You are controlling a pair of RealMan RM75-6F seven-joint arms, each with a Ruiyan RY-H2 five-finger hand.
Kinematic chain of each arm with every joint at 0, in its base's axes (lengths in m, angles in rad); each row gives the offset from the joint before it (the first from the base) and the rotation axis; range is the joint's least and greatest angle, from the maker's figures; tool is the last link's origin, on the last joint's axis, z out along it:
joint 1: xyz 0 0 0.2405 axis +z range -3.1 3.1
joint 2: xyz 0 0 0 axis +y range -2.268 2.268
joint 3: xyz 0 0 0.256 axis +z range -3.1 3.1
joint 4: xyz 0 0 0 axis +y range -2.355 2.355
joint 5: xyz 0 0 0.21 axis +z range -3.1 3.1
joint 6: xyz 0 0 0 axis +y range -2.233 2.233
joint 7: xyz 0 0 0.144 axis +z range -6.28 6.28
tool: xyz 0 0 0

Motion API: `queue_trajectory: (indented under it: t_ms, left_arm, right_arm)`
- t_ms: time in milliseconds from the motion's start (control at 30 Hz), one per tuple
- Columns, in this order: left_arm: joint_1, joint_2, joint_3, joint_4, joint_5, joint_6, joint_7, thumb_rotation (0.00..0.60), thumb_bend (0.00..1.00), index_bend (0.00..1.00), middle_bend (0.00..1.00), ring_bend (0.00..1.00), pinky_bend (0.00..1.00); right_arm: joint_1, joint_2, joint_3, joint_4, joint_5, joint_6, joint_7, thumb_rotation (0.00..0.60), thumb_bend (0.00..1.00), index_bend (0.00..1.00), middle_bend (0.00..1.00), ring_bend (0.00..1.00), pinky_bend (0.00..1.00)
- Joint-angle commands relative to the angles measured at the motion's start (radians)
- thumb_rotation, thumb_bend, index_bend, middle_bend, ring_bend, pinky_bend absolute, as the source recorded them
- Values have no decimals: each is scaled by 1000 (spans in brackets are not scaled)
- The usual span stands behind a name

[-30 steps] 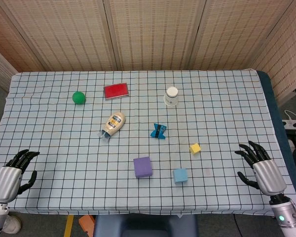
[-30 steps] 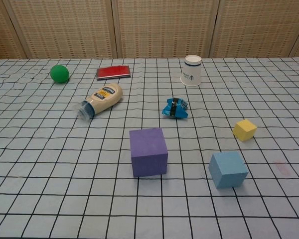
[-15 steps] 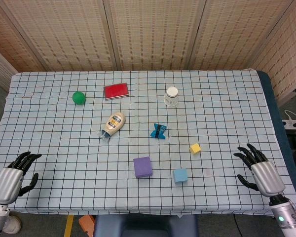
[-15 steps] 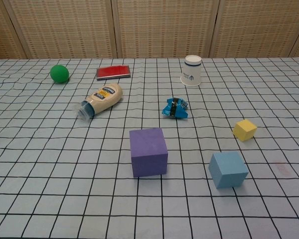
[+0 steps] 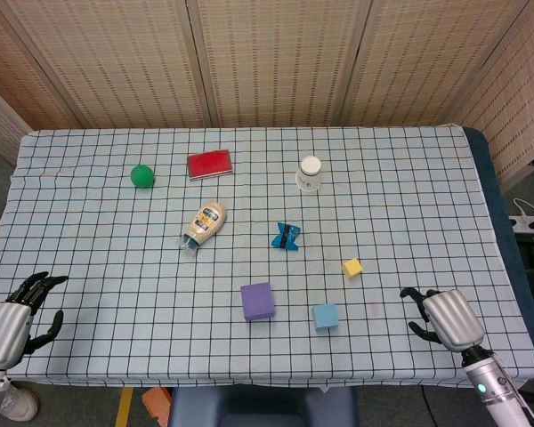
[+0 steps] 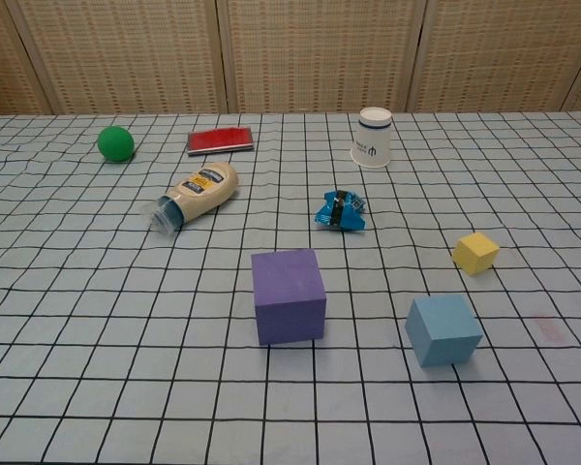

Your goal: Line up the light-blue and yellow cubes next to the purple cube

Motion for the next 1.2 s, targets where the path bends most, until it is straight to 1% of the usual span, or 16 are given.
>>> queue_trajectory:
  t_ms: [33, 100, 233, 400, 667, 833, 1200]
  left_arm:
    - [1, 8, -1, -15, -10, -7, -10, 600, 500, 224, 257, 135, 386]
    - [2, 13, -1, -25, -6, -4, -15, 600, 501, 225, 259, 135, 387]
    - [2, 12, 1, -24, 1, -3, -7, 600, 501, 227, 262, 135, 387]
    - [-2, 12, 4, -23, -5, -20, -12, 600, 502, 229, 263, 135, 388]
    - [-3, 16, 7, -28, 1, -22, -18, 600, 501, 239, 265, 135, 389]
    - [-3, 17, 8, -29, 5, -21, -19, 600, 502, 248, 271, 138, 390]
    - [-6, 18, 9, -30, 2, -30, -28, 600, 500, 253, 272, 137, 392]
  right_arm:
    - [55, 14, -3, -72, 32, -106, -38, 600, 115, 368, 750, 658, 939]
    - [80, 11, -1, -101, 53, -158, -37, 600, 112, 366, 758, 667, 950]
    - [120, -12, 7, -123, 95, -237, -47, 600, 103, 363, 763, 674, 958]
    - [152, -70, 19, -120, 132, -286, -31, 600, 99, 358, 772, 686, 969]
    - [165, -170, 22, -54, 128, -269, -33, 600, 98, 381, 784, 699, 980]
    - [169, -210, 21, -19, 129, -260, -7, 600, 97, 383, 785, 702, 983]
    - [170, -290, 19, 56, 124, -229, 55, 600, 97, 435, 804, 729, 1000]
